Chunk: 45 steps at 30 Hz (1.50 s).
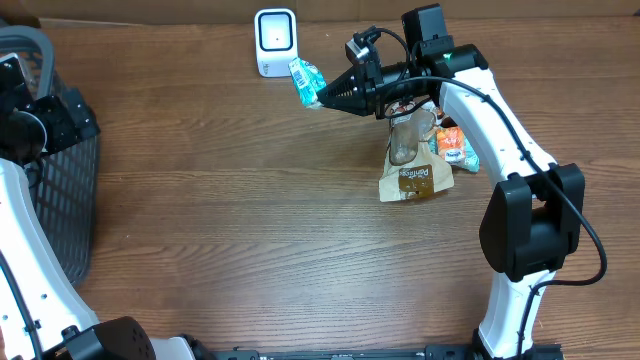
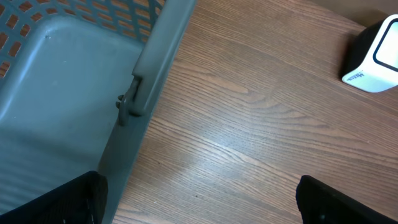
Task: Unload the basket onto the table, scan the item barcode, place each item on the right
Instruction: 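Raise the teal Kleenex packet up to the scanner window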
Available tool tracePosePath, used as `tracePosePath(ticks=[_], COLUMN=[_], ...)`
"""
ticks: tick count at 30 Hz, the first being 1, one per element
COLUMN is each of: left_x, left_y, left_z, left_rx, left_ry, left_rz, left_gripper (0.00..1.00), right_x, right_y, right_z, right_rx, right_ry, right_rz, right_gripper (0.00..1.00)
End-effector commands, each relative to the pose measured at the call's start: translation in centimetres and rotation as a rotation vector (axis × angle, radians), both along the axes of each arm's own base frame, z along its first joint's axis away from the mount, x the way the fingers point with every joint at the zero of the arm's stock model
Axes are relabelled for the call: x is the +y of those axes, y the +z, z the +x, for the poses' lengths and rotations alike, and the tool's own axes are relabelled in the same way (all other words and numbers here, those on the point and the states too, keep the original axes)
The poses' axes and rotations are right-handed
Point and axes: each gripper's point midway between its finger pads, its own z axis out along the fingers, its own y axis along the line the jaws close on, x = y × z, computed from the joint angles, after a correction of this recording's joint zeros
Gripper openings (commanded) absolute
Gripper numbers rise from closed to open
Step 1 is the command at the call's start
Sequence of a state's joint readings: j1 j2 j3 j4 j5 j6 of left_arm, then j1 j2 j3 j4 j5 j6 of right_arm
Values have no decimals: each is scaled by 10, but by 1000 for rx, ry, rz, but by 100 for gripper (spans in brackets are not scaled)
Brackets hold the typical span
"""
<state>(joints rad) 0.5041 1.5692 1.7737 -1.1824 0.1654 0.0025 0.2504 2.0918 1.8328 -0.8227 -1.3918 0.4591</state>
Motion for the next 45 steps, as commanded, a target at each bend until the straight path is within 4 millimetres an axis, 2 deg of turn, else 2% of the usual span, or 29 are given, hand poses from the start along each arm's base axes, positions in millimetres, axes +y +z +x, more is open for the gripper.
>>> tracePosePath(ticks=[1, 10, 14, 17, 20, 25, 29, 33, 35, 38, 42, 43, 45], left_x=[-1, -1, -1, -1, -1, -1, -1, -1, -1, -1, -1, -1, -1], left_y=[9, 9, 9, 9, 9, 9, 9, 9, 9, 9, 9, 9, 9], left_z=[2, 2, 2, 2, 2, 2, 2, 2, 2, 2, 2, 2, 2], left_rx=[-28, -28, -28, -28, -28, -28, -28, -28, -28, -28, -28, -28, -28], left_ry=[1, 1, 1, 1, 1, 1, 1, 1, 1, 1, 1, 1, 1], left_rz=[-1, -1, -1, -1, -1, -1, -1, -1, -1, -1, -1, -1, -1], left_gripper=[100, 100, 100, 100, 100, 99, 99, 99, 100, 100, 100, 100, 99], right_x=[2, 9, 12, 4, -6, -12, -17, -19, -11, 11, 30, 31, 37], right_y=[20, 16, 20, 21, 27, 61, 73, 85, 81, 59, 11, 6, -22], right_z=[-5, -1, 10, 36, 55, 87, 114, 150, 166, 190, 217, 219, 227], right_rx=[-25, -67, -101, -195, -311, -591, -808, -1109, -1241, -1457, -1682, -1699, -1767], right_ry=[19, 4, -50, -210, -341, -550, -695, -868, -877, -755, -538, -519, -403], right_rz=[34, -3, -74, -294, -493, -711, -885, -1140, -1236, -1326, -1450, -1460, -1518], right_gripper=[4, 4, 4, 4, 4, 4, 4, 4, 4, 4, 4, 4, 4])
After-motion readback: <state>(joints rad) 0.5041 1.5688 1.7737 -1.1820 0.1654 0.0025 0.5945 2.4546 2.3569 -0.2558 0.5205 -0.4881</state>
